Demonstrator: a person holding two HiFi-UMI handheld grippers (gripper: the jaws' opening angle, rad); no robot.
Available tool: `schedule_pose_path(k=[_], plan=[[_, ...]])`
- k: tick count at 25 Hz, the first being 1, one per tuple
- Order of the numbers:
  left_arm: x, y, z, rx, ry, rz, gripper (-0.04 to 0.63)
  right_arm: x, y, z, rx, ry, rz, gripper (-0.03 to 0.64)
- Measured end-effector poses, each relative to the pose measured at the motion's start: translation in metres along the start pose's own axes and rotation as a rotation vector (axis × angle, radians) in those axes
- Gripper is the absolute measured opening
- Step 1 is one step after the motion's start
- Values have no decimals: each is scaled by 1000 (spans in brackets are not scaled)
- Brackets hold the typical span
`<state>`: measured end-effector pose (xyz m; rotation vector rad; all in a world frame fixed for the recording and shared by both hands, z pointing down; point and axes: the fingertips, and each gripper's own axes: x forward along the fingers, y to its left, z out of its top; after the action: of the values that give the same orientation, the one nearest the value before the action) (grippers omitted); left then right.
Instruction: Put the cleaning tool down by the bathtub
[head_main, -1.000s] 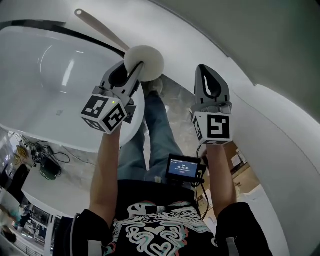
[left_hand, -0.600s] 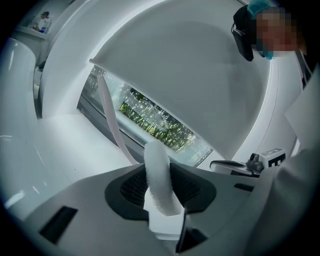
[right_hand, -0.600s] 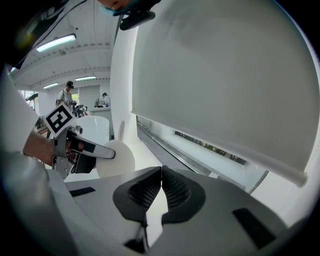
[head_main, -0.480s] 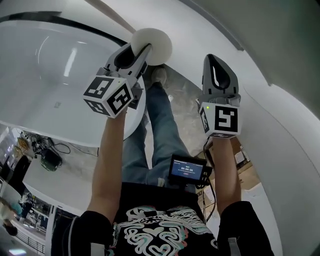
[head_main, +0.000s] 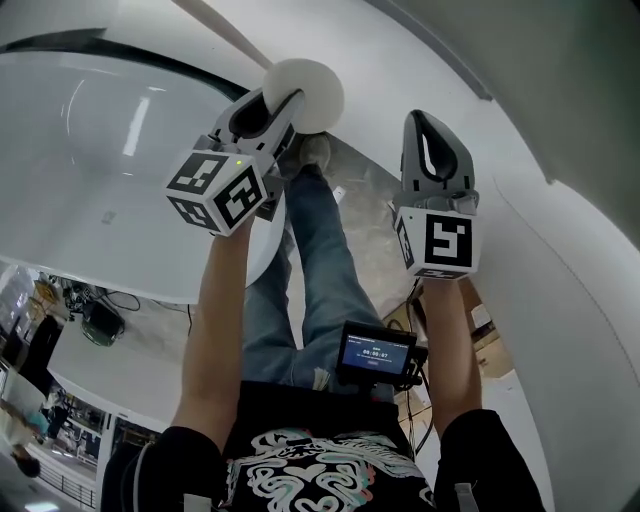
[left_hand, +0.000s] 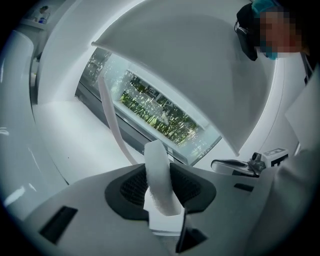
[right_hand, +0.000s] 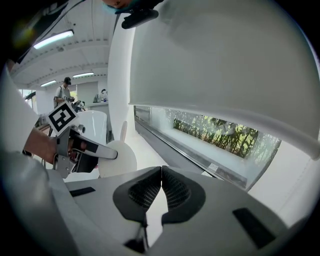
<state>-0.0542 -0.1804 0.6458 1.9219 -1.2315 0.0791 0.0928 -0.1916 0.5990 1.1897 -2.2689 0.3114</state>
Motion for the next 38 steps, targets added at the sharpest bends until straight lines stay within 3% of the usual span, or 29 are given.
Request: schedule_pose_path(k=[12,24,38], plan=[[37,20,-30,-114,70,-4,135,27,-11,-23,-41,20,1,26],[75,33,-44,-276,147,-27,135,39,-15,-33,-21,45,11,26],[98,34,-66,-346,220,-17,135,35,-17,-41,-1,58,43,26]])
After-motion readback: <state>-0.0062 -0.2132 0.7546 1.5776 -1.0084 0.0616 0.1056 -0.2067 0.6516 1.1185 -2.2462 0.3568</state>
